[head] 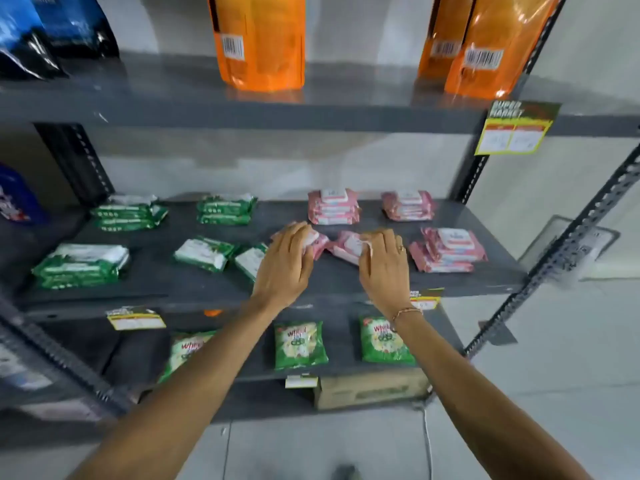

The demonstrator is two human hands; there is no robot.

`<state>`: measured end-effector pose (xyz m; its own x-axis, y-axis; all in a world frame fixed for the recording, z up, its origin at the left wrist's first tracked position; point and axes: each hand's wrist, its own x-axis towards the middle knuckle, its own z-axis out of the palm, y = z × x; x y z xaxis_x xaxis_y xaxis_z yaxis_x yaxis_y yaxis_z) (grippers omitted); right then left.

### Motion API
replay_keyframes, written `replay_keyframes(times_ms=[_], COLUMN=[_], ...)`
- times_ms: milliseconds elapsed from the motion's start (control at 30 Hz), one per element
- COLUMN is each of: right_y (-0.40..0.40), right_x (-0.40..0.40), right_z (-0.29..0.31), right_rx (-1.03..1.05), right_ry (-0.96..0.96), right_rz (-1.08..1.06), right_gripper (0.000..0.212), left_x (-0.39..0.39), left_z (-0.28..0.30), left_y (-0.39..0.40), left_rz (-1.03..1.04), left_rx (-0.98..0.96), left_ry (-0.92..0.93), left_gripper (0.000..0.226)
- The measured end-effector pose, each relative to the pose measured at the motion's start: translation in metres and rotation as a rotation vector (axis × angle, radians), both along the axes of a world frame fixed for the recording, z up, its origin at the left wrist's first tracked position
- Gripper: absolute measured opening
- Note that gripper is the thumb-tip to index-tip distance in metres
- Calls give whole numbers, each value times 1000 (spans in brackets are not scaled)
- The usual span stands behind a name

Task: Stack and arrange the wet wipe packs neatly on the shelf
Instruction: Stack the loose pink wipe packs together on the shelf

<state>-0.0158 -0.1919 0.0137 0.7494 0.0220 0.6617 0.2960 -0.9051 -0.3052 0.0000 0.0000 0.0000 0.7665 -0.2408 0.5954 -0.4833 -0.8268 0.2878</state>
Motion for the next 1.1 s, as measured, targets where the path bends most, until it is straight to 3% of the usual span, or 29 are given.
replay_keyframes(times_ms=[200, 433, 567, 667, 900, 1100], right_y=[-47, -58, -36, -10, 44, 57], right_x=[45, 104, 136, 152, 175, 177], right_z=[-48, -55, -53, -44, -50, -52], right_rx=[74, 101, -15, -99, -292, -156], right_ry=[382, 500, 564, 644, 759, 704], right_rz=[49, 155, 293, 343, 243, 160], right_gripper=[22, 23, 22, 33, 82, 70], left_x=[-7, 5, 7, 11, 15, 21], left_z=[-94, -122, -131, -135, -145, -150], left_y=[-21, -13, -10, -10, -2, 0], left_rz=[44, 221, 277, 303, 265, 243], left_rx=[141, 230, 250, 289, 259, 248], left_ry=[315, 361, 370, 386, 364, 306], left_gripper=[43, 51, 54, 54, 56, 49])
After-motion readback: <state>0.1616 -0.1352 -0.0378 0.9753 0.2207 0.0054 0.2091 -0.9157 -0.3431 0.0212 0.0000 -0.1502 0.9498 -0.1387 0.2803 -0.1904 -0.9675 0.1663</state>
